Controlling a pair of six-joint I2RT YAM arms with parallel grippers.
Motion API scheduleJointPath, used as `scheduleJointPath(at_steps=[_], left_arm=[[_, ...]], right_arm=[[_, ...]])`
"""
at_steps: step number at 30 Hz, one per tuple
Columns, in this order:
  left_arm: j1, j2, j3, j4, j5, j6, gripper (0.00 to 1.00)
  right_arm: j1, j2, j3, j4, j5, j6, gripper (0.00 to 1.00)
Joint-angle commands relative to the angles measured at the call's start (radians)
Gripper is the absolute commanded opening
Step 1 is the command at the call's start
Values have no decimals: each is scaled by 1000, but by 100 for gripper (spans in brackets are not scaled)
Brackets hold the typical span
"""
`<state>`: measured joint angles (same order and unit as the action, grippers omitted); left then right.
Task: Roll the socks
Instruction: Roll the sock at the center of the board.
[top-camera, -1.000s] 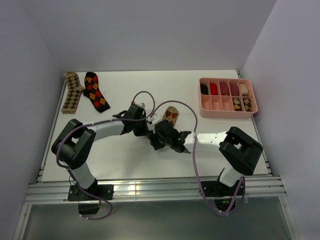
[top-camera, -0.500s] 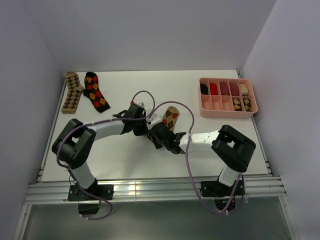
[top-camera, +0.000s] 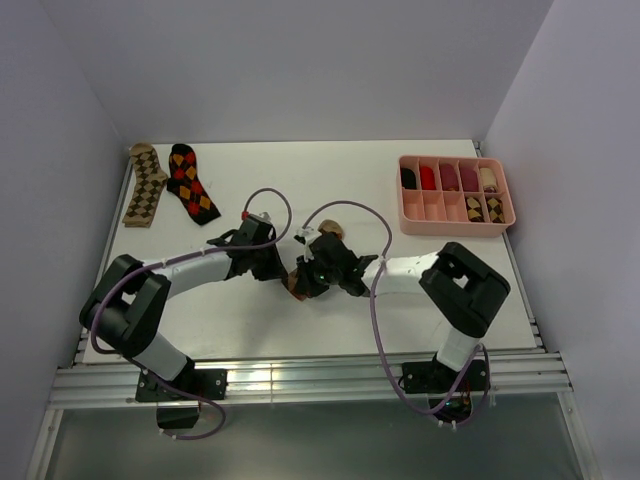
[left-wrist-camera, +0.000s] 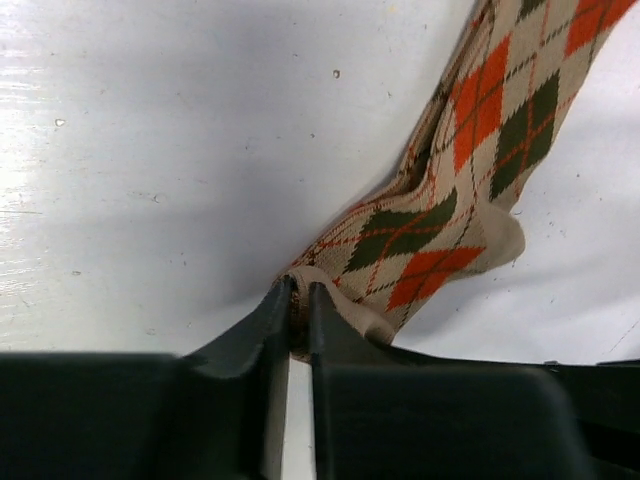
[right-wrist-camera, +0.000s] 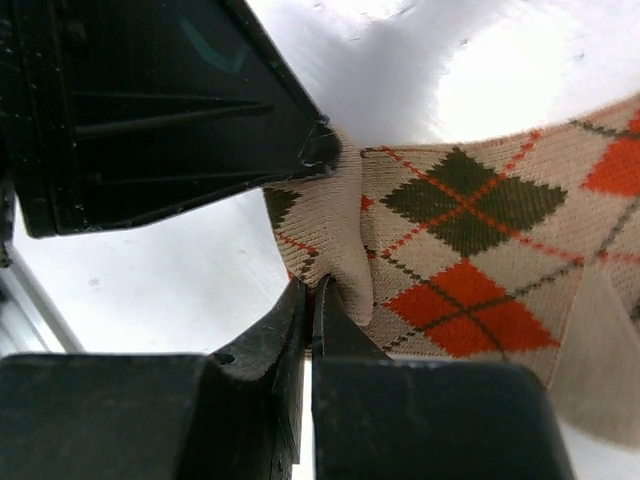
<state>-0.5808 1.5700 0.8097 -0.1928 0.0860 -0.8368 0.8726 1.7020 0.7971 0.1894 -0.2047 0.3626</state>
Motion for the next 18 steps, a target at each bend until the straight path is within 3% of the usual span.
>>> scheduleJointPath(at_steps=[1,7,11,18], left_arm=[[18,-25,3,38,-18,-12,19],[16,-87,-23,43,-66,-22,60],[16,-126,-49,58,-69,-21,65],[15,-173,-89,85,-13,-12,63]], right_arm=[[-29,44,1,-9,-177,73,0],[-156,79,-47,112,-396,217,0],[-225,126,-75,203,-544,323,0],[-308,220,-111,332,-642,456,0]])
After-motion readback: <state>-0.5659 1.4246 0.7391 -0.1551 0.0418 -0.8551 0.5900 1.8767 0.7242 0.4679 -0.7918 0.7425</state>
